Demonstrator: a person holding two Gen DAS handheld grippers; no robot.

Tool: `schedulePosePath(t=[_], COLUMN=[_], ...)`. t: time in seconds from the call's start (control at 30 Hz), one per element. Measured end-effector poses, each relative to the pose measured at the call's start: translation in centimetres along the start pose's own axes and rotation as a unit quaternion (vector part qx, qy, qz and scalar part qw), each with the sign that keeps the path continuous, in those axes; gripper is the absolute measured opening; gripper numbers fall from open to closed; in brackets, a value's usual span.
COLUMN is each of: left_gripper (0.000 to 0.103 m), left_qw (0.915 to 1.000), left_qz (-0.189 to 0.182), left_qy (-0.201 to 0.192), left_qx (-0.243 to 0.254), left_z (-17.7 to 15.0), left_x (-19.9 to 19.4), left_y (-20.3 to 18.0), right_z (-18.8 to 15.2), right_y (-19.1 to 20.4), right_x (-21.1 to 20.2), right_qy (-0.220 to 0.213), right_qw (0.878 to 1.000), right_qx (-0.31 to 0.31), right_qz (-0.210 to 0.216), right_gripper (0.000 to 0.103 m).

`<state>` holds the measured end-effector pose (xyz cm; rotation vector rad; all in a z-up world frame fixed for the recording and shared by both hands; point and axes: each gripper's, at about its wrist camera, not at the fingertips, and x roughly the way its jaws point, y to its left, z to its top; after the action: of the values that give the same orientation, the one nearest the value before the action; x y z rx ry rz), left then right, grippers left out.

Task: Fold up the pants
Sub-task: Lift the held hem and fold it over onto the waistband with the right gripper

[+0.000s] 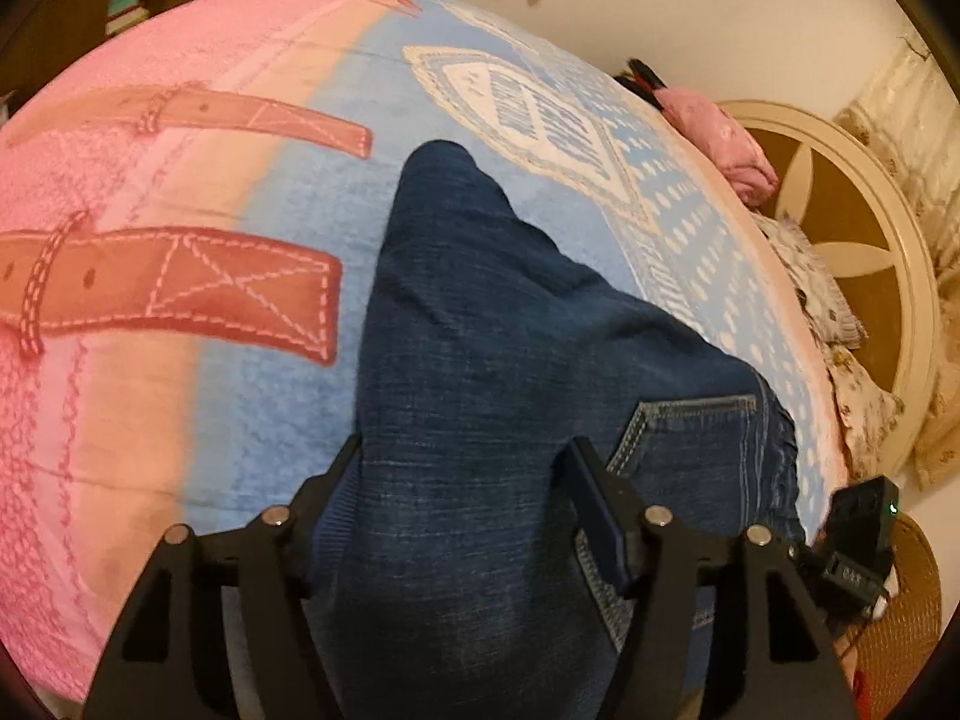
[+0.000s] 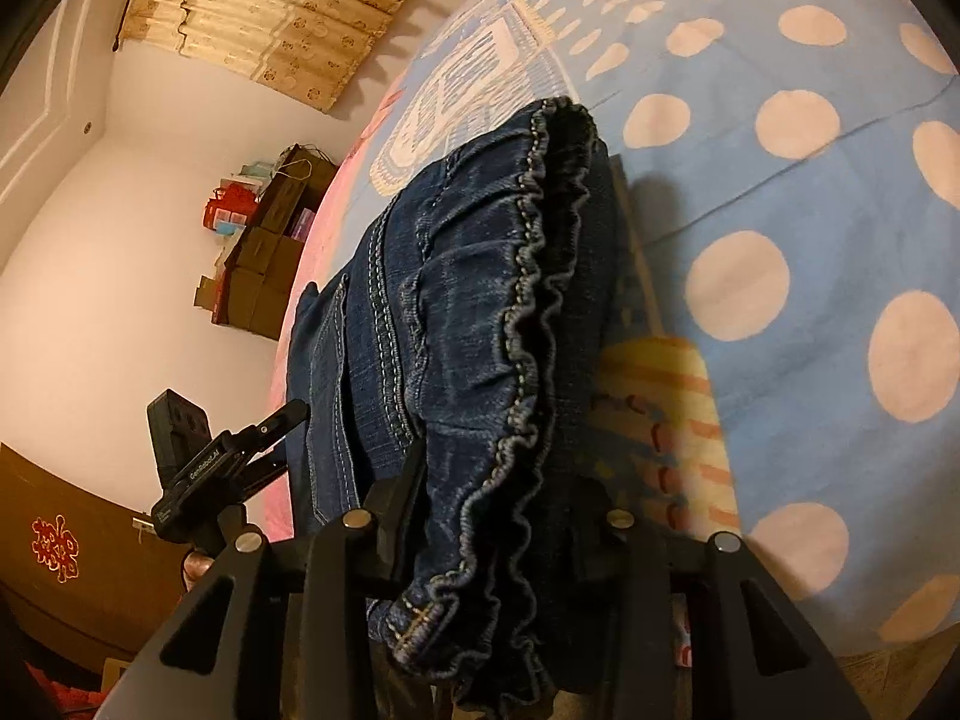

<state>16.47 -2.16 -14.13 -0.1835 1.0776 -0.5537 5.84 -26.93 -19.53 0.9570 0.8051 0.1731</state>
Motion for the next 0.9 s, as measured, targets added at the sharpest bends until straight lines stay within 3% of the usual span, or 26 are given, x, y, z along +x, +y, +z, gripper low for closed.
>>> schedulePosePath(t=[0.07, 0.1, 0.13, 0.33, 0.5, 0.6, 0.9], left_gripper=[0.028, 0.019, 0.016, 0.009, 0.007, 0.007, 0.007], left_qw=[0.9998, 0.9999, 0.9999, 0.9992, 0.9963, 0.9949, 0.9865], left_qz=[0.01, -0.006, -0.012, -0.034, -0.065, -0.064, -0.055], left_qy=[-0.003, 0.001, -0.002, -0.022, -0.055, -0.078, -0.148], left_qx=[0.017, 0.009, 0.0, -0.005, -0.001, -0.002, -0.043], left_z=[-0.4, -0.6, -0.5, -0.5, 0.6, 1.4, 5.1], left_x=[-0.3, -0.6, -0.8, -3.0, -5.8, -7.4, -12.5], left_y=[-0.9, -0.8, -0.5, -0.6, -1.6, -1.5, 3.7], right_z=[-0.4, -0.5, -0.6, -0.6, 0.3, 1.4, 4.9], right_y=[0.8, 1.6, 2.3, 4.3, 7.9, 10.4, 17.4], right_x=[-0.3, -0.3, -0.3, -2.5, -3.3, -3.6, -0.2], right_qy=[-0.002, -0.004, -0.007, -0.046, -0.052, -0.051, -0.044], right_qw=[1.0, 0.998, 0.997, 0.998, 0.996, 0.993, 0.985], right_qx=[-0.022, -0.041, -0.055, -0.049, -0.077, -0.1, -0.141], right_qz=[-0.022, -0.04, -0.051, -0.008, 0.009, 0.027, 0.087], right_gripper=[0.035, 0.034, 0.031, 0.028, 0.028, 0.028, 0.028])
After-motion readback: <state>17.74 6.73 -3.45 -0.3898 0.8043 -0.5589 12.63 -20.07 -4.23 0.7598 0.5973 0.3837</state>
